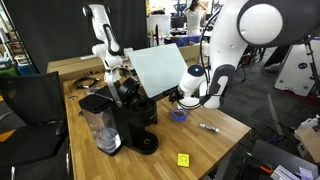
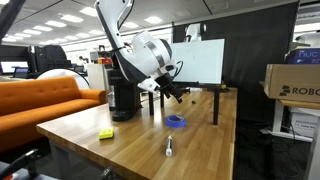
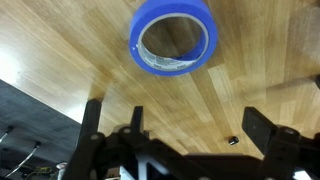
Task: Move the masking tape closer to the board
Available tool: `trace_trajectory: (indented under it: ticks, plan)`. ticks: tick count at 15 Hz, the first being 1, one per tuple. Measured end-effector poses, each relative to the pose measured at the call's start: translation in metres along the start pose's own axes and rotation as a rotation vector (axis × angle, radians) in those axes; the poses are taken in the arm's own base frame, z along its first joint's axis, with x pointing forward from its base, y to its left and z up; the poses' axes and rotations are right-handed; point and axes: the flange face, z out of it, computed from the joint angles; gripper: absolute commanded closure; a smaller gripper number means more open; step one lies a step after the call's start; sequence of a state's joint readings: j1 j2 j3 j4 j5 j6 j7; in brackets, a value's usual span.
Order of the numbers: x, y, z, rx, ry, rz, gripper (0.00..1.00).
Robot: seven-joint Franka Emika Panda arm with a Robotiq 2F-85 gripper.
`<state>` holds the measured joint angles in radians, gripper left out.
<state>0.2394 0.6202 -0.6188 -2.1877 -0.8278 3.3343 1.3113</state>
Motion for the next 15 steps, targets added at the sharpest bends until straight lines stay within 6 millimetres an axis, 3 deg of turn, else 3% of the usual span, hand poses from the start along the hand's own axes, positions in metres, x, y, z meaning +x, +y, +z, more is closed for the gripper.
trace_trajectory:
  ticks: [3, 7, 11, 13, 15]
  plan:
    - [-0.018, -0.001, -0.033, 0.042, -0.037, -0.022, 0.0]
    - [-0.095, -0.005, -0.08, 0.126, -0.187, -0.122, 0.0]
    - [-0.164, 0.015, -0.115, 0.159, -0.315, -0.207, 0.0]
    - [-0.178, 0.023, -0.123, 0.15, -0.344, -0.229, 0.0]
    - [-0.175, 0.03, -0.119, 0.137, -0.352, -0.236, 0.0]
